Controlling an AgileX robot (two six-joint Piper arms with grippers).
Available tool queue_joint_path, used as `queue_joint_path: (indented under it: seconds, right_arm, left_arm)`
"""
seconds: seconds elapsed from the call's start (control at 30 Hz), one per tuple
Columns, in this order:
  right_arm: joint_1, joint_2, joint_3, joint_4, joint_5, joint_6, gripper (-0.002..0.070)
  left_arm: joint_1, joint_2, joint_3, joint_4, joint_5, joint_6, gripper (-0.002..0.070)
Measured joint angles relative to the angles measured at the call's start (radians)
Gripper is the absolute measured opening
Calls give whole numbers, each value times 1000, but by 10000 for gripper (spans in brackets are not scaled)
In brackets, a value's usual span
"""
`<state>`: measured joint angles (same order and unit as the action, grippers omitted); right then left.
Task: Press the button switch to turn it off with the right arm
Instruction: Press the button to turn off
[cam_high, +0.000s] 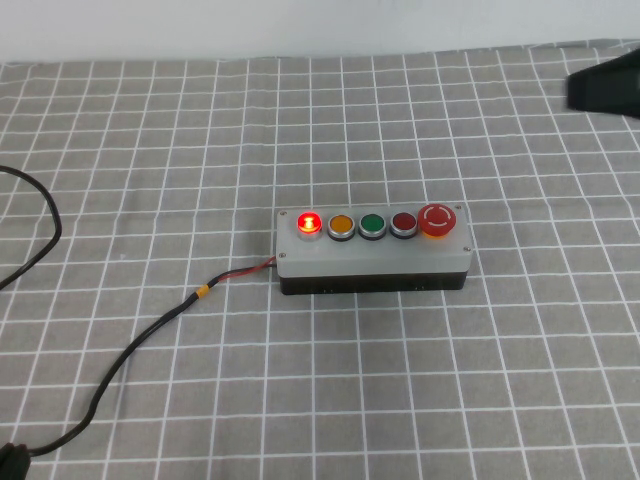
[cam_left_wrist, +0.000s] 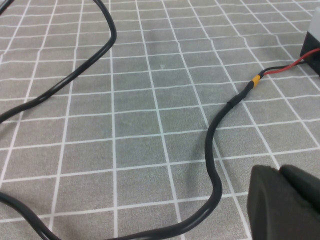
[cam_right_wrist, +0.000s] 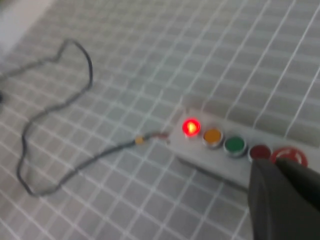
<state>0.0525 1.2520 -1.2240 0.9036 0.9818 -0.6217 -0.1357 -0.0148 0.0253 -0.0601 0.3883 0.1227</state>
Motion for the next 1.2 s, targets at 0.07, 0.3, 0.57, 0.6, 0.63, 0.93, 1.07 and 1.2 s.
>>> queue_joint_path:
  seconds: [0.07,0.3,0.57,0.6,0.63,0.93,1.07,1.2]
  right_arm:
    - [65,45,-43,-87,-5,69,-16]
    - [318,207,-178,-357,-37,297,-16]
    - [515,430,-361,-476,-80,386,-16]
    - [531,463,-389,-498,-82,404,-16]
    - [545,490,-416,-519,-81,421,-16]
    - [618,733,-622,-748,-48,589,-16]
    - [624,804,-686,-785,-43,613,-16]
    - [624,845,-716,-832,-39,634,-16]
  left_arm:
    - [0,0,0,0,0,0,-3]
    - [0,0,0,0,0,0,-3]
    - [0,0,0,0,0,0,-3]
    - [0,0,0,0,0,0,-3]
    - [0,0,0,0,0,0,-3]
    - [0,0,0,0,0,0,-3]
    - [0,0,0,0,0,0,-3]
    - [0,0,0,0,0,0,-3]
